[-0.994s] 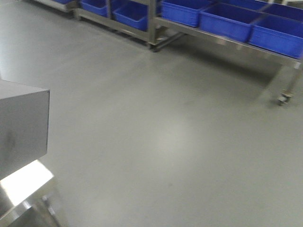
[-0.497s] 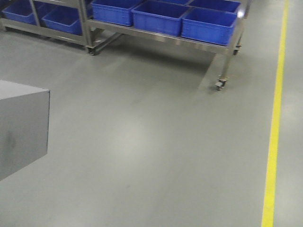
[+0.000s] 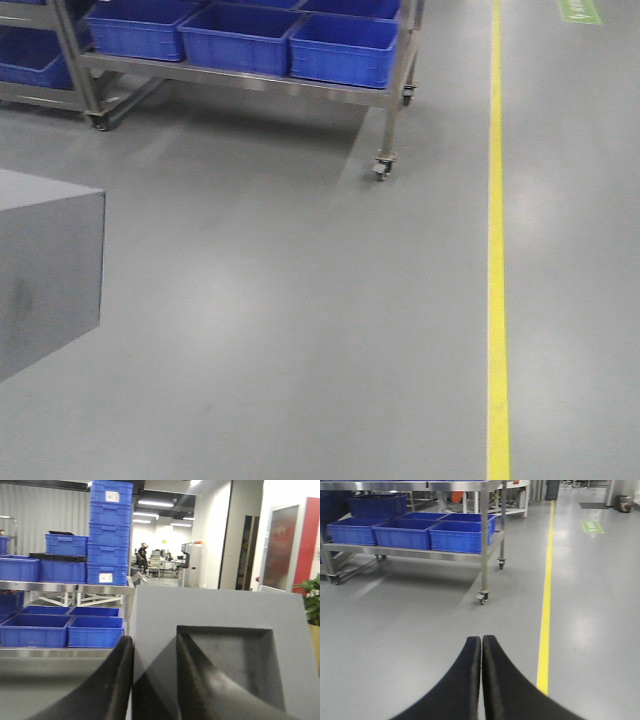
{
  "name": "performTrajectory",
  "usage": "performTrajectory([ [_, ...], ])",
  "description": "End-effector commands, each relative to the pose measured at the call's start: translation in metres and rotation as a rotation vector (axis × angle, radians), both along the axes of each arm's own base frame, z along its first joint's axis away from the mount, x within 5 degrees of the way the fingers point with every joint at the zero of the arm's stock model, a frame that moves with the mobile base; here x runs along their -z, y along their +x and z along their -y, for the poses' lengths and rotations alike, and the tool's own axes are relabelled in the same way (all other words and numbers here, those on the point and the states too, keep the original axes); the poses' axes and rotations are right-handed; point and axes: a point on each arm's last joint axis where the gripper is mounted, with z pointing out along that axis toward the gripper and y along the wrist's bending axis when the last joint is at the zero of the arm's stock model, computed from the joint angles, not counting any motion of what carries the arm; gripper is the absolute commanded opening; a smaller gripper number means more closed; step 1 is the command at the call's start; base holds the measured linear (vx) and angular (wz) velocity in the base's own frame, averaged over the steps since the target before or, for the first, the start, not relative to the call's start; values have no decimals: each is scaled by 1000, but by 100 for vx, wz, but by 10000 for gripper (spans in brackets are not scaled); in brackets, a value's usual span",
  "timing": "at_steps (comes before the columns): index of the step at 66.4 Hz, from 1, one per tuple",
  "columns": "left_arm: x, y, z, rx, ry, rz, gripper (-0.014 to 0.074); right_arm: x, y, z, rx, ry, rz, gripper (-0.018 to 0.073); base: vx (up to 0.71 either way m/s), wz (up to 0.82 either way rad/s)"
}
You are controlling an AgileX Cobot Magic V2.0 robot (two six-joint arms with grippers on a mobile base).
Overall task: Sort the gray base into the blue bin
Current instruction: 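Drive the base away from the table while holding the block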
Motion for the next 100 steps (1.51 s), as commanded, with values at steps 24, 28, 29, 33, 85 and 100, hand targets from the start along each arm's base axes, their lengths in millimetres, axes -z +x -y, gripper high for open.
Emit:
performTrajectory([
  [24, -17, -2, -3, -22, -69, 100, -6, -5, 2, 0, 2, -18, 52, -5, 1, -30],
  [28, -17, -2, -3, -22, -69, 100, -6, -5, 2, 0, 2, -18, 52, -5, 4, -28],
  [29, -17, -2, -3, -22, -69, 100, -6, -5, 2, 0, 2, -18, 52, -5, 5, -28],
  [33, -17, -2, -3, -22, -69, 100, -6, -5, 2, 0, 2, -18, 52, -5, 5, -28],
  [85, -17, -2, -3, -22, -69, 100, -6, -5, 2, 0, 2, -18, 52, -5, 8, -14],
  [100, -17, -2, -3, -22, -69, 100, -6, -5, 2, 0, 2, -18, 52, -5, 16, 15],
])
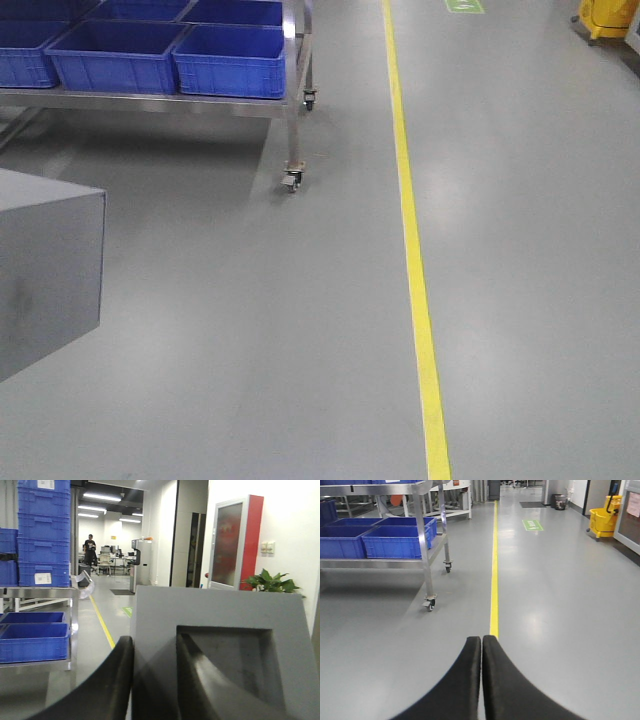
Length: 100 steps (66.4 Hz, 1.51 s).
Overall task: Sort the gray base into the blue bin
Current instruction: 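Drive the base away from the table while holding the block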
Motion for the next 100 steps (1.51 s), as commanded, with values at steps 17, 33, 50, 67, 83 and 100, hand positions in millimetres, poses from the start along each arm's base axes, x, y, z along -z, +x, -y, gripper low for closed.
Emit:
performTrajectory([
  [17, -17, -2, -3, -23, -69, 101, -6, -5, 2, 0, 2, -18, 52, -5, 21, 19],
  [33, -17, -2, -3, -23, -69, 101, -6, -5, 2, 0, 2, -18, 52, -5, 23, 21],
  [50, -17, -2, -3, -23, -69, 101, -6, -5, 2, 0, 2, -18, 52, -5, 26, 16],
  [67, -17, -2, -3, -23, -69, 101, -6, -5, 2, 0, 2, -18, 52, -5, 30, 10],
  [83, -17, -2, -3, -23, -69, 101, -6, -5, 2, 0, 2, -18, 52, -5, 31, 9],
  [100, -17, -2, -3, -23, -69, 101, -6, -5, 2, 0, 2, -18, 52, -5, 30, 15],
])
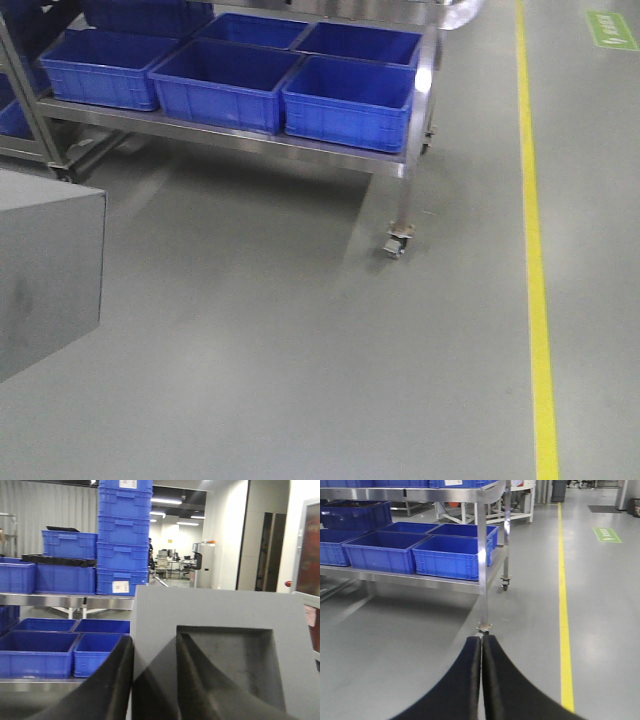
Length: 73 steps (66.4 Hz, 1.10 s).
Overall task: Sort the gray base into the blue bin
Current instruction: 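Drive the base away from the table while holding the block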
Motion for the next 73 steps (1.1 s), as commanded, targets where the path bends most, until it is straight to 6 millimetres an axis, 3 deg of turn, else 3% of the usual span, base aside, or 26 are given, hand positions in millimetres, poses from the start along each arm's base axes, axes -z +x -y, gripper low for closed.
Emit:
performTrajectory([
  [1, -17, -2, -3, -23, -69, 101, -6, -5, 2, 0, 2, -18, 52, -5, 28, 25],
  [73, -17, -2, -3, -23, -69, 101, -6, -5, 2, 0, 2, -18, 52, -5, 28, 46],
])
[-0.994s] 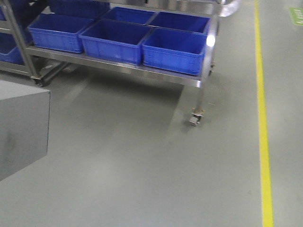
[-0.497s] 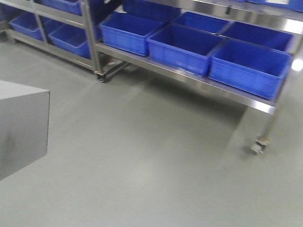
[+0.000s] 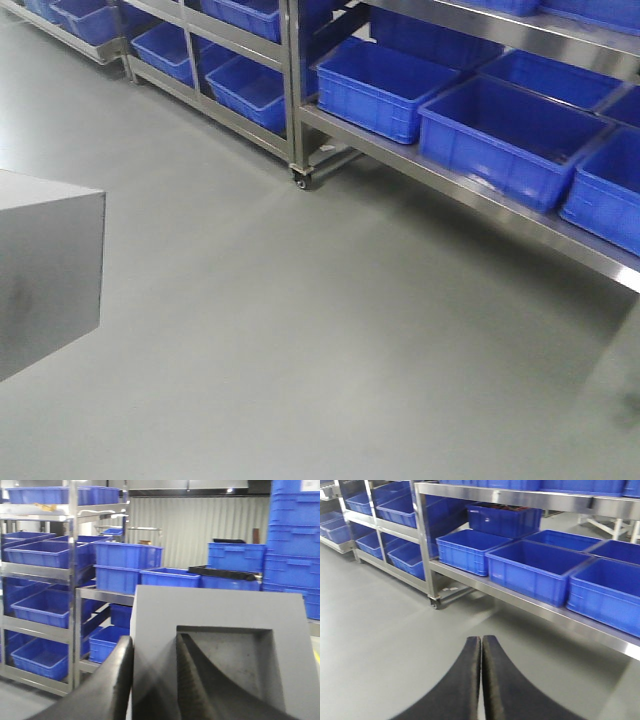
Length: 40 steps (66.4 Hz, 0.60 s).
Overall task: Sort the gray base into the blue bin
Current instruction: 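Drive the base away from the table while holding the block, then drive down the aisle to the shelf of blue bins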
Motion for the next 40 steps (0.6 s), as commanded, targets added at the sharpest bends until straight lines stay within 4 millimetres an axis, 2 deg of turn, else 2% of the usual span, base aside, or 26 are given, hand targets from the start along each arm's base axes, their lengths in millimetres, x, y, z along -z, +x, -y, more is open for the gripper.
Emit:
performTrajectory([
  [1, -17, -2, -3, -23, -69, 101, -6, -5, 2, 0, 2, -18, 52, -5, 33, 24],
  [40, -17, -2, -3, -23, -69, 101, -6, -5, 2, 0, 2, -18, 52, -5, 35, 28],
])
